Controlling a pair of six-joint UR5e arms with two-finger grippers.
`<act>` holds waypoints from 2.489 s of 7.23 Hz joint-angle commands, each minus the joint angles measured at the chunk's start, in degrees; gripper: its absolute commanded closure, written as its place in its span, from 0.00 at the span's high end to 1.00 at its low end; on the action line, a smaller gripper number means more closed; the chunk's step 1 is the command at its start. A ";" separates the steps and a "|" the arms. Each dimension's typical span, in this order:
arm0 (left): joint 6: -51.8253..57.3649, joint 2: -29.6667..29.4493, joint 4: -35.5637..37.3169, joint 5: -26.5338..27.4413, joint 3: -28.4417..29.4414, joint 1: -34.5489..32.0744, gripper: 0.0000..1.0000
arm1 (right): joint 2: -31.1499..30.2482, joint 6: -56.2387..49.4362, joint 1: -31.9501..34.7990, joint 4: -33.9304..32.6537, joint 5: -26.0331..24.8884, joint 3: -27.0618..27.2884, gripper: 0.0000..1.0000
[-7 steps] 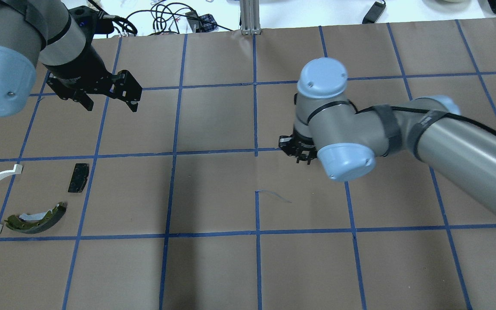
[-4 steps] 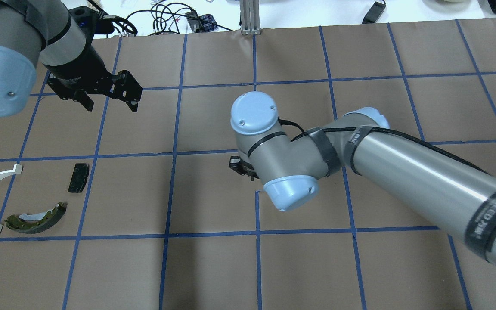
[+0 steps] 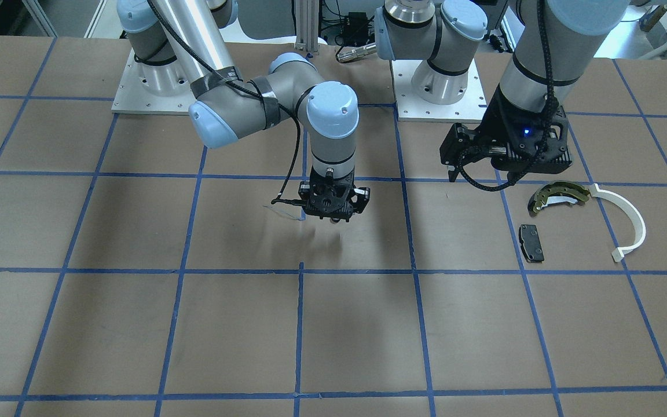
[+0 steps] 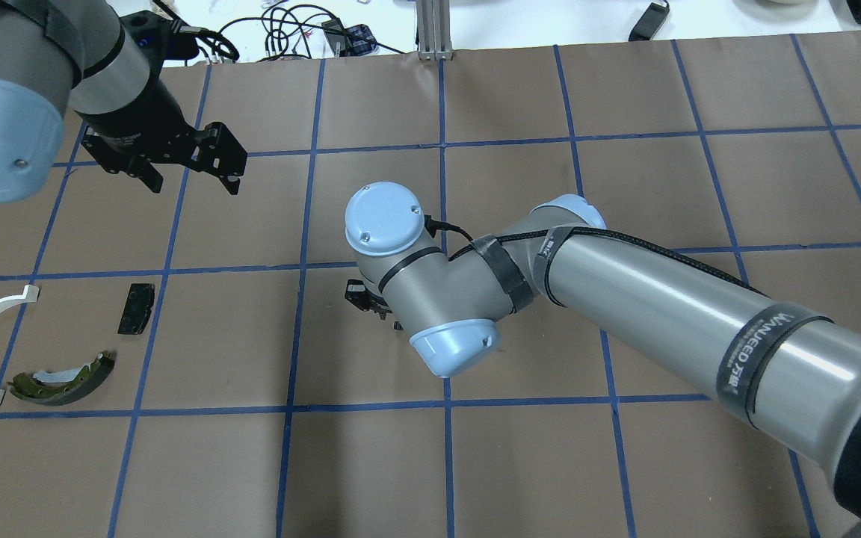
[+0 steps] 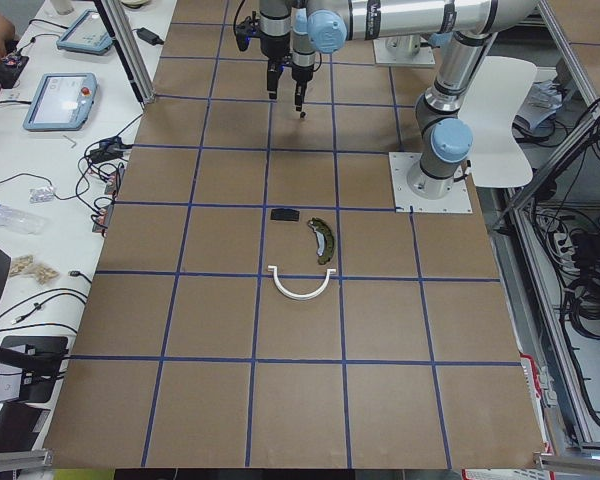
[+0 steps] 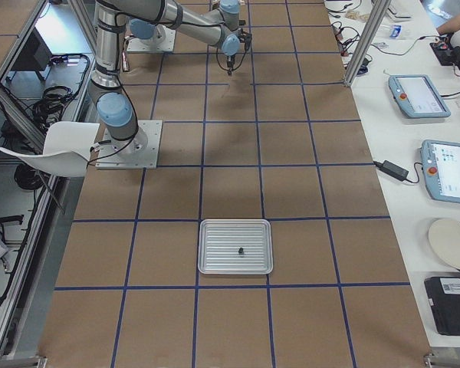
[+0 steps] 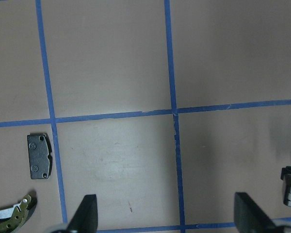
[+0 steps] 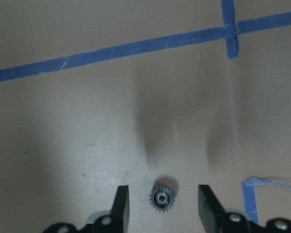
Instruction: Place bearing gear from tray to pile
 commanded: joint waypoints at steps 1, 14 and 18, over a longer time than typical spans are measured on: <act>-0.09 -0.67 0.09 -0.07 0.00 0.00 1.00 | -1.82 -7.26 -7.03 0.79 -0.27 1.83 1.00; -25.57 -12.00 31.80 -3.41 -22.23 -21.44 1.00 | 0.83 -87.94 -83.43 6.16 -1.94 -2.32 1.00; -25.14 -15.70 37.51 -2.97 -24.78 -22.59 0.98 | 8.09 -91.51 -86.88 6.16 -2.64 -9.40 0.80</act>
